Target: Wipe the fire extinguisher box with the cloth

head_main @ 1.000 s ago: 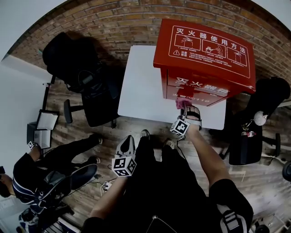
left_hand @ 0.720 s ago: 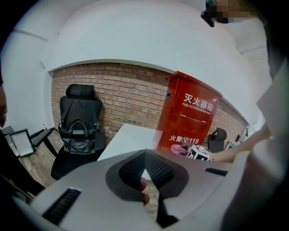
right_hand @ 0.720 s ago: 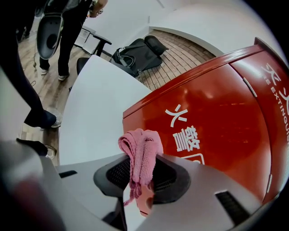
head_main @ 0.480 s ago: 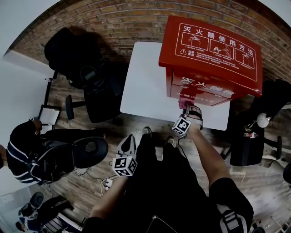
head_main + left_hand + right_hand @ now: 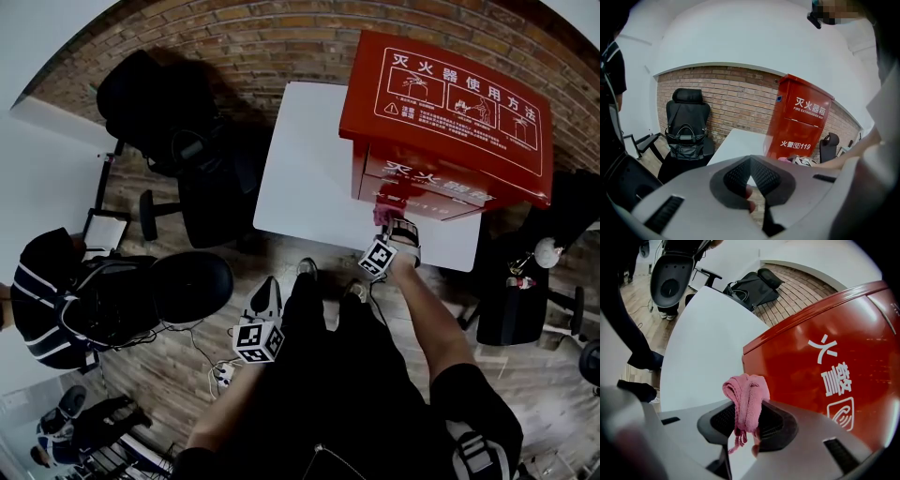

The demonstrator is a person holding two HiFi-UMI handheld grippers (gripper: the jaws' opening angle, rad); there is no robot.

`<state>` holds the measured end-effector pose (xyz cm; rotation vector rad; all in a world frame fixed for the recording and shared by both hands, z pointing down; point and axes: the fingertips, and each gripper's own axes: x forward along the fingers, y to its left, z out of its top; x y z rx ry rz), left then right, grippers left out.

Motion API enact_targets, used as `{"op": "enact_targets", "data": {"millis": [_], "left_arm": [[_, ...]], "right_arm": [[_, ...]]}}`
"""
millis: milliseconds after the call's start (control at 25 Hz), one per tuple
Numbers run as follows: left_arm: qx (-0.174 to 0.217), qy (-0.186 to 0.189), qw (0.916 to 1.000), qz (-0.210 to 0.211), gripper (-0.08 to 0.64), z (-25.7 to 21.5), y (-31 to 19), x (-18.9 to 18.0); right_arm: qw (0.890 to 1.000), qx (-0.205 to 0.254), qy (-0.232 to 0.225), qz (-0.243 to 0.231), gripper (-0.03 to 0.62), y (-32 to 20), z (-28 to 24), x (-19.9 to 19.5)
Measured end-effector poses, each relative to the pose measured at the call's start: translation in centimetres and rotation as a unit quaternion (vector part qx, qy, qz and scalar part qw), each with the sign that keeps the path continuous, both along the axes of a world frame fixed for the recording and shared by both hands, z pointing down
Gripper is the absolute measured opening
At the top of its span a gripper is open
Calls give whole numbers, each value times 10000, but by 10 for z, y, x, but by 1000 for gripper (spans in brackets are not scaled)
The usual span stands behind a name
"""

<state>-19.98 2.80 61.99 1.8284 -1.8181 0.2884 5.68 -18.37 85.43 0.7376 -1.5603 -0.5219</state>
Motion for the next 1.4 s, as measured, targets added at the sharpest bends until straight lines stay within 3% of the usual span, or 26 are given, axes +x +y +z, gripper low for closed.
{"op": "enact_targets", "data": {"millis": [360,800,1400], "left_arm": [[-60,-23,10000,-49,18,0,1,-7],[-106,3,9999,-54,18,2,5,-6],[-48,29,9999,150,18,3,1,18]], "right_arm": [[9994,-305,123,102,114,0,23,-1],[9994,-320,161,38,114,1,28,-2],[9990,-276,242,254,114,5,29,52]]}}
